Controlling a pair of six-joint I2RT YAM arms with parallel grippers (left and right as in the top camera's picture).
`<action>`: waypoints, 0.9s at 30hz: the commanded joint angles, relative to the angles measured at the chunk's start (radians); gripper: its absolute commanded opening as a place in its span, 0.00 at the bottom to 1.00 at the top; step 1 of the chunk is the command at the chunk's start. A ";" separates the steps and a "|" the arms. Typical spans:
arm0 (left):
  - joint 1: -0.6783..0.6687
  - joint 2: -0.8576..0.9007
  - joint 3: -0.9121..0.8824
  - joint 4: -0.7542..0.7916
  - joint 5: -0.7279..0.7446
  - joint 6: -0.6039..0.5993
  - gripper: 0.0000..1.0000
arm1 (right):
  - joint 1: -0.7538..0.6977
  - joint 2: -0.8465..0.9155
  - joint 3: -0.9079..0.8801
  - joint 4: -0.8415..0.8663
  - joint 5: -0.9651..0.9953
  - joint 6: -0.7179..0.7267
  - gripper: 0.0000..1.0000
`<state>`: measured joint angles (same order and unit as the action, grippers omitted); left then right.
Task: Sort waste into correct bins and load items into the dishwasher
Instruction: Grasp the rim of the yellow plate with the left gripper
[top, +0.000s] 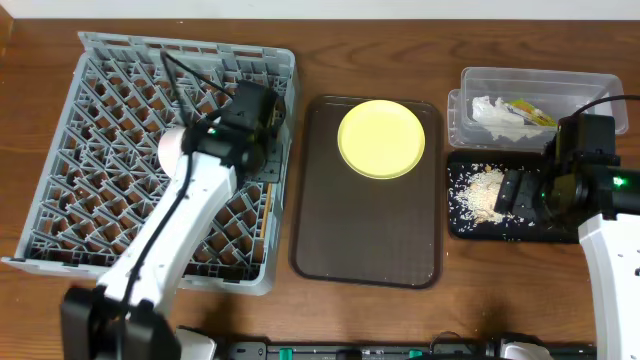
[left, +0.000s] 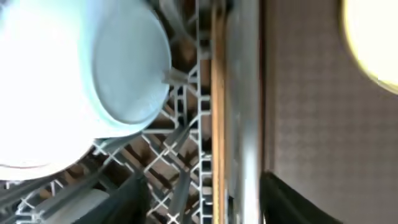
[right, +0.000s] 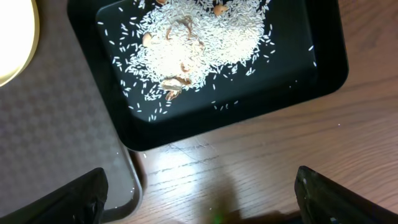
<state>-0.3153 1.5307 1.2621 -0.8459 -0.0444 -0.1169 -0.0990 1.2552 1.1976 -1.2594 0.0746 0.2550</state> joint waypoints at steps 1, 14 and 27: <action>-0.014 -0.103 0.032 0.060 0.088 0.014 0.65 | -0.012 -0.010 0.006 0.002 -0.004 -0.009 0.94; -0.305 0.125 0.031 0.431 0.217 0.254 0.80 | -0.012 -0.010 0.006 0.008 -0.004 -0.009 0.95; -0.439 0.468 0.031 0.669 0.217 0.398 0.82 | -0.012 -0.010 0.006 0.008 -0.004 -0.009 0.95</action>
<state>-0.7506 1.9614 1.2816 -0.2081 0.1627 0.2470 -0.0990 1.2552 1.1976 -1.2530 0.0746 0.2550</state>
